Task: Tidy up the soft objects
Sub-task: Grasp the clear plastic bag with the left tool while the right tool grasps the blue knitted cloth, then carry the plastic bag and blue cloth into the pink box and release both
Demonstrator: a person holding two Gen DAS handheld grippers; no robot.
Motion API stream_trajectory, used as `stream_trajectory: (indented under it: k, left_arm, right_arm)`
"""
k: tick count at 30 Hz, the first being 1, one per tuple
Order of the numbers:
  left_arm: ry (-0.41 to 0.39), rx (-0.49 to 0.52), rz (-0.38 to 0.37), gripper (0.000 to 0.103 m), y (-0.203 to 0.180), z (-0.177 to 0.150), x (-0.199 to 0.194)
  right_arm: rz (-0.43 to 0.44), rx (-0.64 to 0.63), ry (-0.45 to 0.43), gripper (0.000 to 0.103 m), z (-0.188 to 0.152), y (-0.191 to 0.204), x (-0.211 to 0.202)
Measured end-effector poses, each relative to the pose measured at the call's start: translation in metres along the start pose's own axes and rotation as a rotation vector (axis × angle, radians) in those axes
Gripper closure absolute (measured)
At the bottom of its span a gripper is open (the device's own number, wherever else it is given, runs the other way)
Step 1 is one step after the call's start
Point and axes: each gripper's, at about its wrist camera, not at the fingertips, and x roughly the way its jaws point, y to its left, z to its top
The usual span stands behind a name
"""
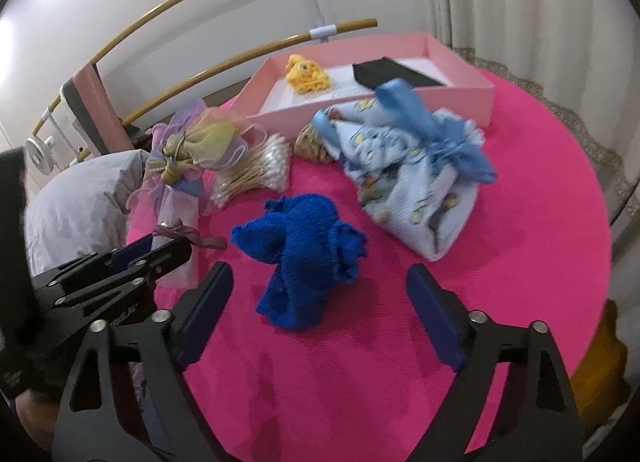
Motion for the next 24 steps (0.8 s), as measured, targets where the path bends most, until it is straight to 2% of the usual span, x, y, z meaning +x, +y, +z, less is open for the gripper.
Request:
stream_trajectory:
  k: [2, 3, 4, 6, 9, 13, 24]
  left_arm:
    - [0.000, 0.005, 0.008, 0.081, -0.001, -0.003, -0.005]
    - [0.001, 0.007, 0.010, 0.081, -0.001, -0.003, -0.005]
    - [0.002, 0.009, 0.012, 0.081, -0.002, -0.004, -0.006]
    - [0.002, 0.011, 0.014, 0.081, 0.000, -0.005, -0.009]
    - [-0.004, 0.016, 0.017, 0.081, 0.003, -0.005, -0.012]
    - [-0.012, 0.020, 0.015, 0.081, 0.002, -0.005, -0.016]
    - [-0.057, 0.042, 0.012, 0.082, -0.007, -0.008, -0.042]
  right_arm:
    - [-0.003, 0.002, 0.010, 0.024, 0.001, 0.002, 0.011]
    - [-0.004, 0.004, 0.014, 0.032, 0.001, 0.002, 0.016]
    - [-0.006, 0.009, 0.019, 0.046, 0.001, 0.001, 0.020]
    - [-0.007, 0.014, 0.019, 0.065, 0.000, 0.000, 0.026]
    - [0.020, 0.007, 0.011, 0.078, -0.001, 0.001, 0.025]
    - [0.031, 0.002, -0.002, 0.083, -0.005, 0.001, 0.017]
    - [0.033, -0.003, -0.082, 0.084, 0.000, -0.001, -0.025]
